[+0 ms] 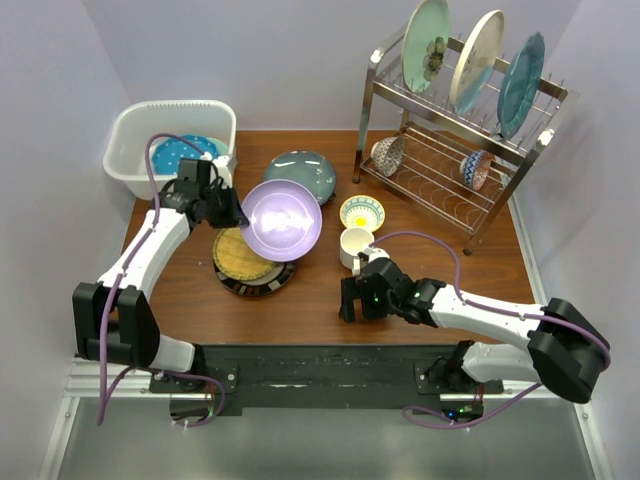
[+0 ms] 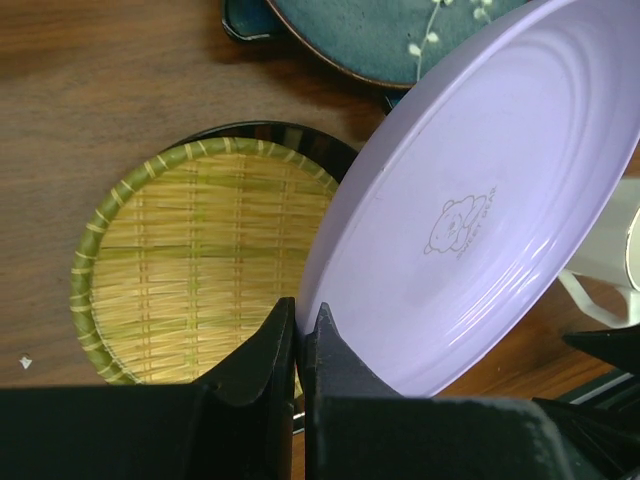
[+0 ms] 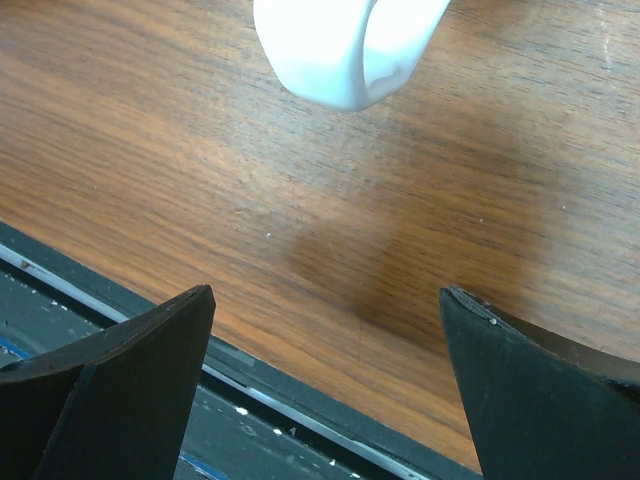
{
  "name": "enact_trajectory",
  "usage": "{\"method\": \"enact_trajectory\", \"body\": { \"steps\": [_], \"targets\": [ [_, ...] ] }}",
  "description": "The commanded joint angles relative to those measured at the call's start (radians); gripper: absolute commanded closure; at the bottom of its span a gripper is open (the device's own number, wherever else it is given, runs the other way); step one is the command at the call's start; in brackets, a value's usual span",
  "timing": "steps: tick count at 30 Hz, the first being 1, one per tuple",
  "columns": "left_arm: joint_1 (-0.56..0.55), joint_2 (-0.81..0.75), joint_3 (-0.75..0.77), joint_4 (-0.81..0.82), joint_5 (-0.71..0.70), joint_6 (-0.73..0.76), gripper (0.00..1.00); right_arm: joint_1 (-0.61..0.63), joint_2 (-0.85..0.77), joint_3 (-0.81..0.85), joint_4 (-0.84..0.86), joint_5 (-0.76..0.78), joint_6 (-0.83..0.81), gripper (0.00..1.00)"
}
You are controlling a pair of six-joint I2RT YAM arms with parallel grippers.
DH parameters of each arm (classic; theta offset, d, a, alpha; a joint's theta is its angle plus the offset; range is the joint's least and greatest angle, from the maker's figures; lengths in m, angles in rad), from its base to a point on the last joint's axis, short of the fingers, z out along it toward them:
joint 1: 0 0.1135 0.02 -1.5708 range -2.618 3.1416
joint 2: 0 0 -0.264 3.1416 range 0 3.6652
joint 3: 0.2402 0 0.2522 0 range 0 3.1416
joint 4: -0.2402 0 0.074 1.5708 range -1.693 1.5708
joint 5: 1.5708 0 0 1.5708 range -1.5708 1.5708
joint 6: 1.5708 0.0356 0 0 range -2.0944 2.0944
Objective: Place the plates into the plastic bin on the countertop
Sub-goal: Place the plate in the plastic bin.
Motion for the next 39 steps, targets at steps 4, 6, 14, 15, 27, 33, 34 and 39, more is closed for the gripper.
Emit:
{"method": "enact_trajectory", "body": {
  "steps": [4, 6, 14, 15, 27, 33, 34, 39],
  "targets": [
    [0.049, 0.015, 0.090, 0.025, 0.034, 0.033, 1.00, 0.002, 0.012, -0.005, 0.018, -0.003, -0.007, 0.01],
    [0.063, 0.023, 0.103, 0.028, 0.038, 0.035, 1.00, 0.002, 0.018, -0.005, 0.021, -0.001, -0.004, 0.01],
    [0.126, 0.040, 0.136, 0.068, 0.107, 0.013, 1.00, 0.002, 0.033, 0.006, 0.020, 0.000, -0.005, 0.01],
    [0.126, 0.041, 0.143, 0.074, 0.116, 0.009, 1.00, 0.002, 0.033, 0.007, 0.018, 0.002, -0.005, 0.01],
    [0.272, 0.008, 0.165, 0.179, 0.138, -0.077, 1.00, 0.002, 0.031, 0.017, 0.006, 0.008, -0.007, 0.01],
    [0.332, 0.002, 0.165, 0.199, 0.146, -0.106, 1.00, 0.002, 0.035, 0.018, 0.010, 0.005, -0.008, 0.01],
    [0.336, 0.003, 0.163, 0.211, 0.156, -0.114, 1.00, 0.002, 0.036, 0.021, 0.009, 0.006, -0.008, 0.01],
    [0.375, 0.003, 0.151, 0.258, 0.162, -0.158, 1.00, 0.002, 0.039, 0.021, 0.009, 0.002, -0.010, 0.01]
  ]
}}
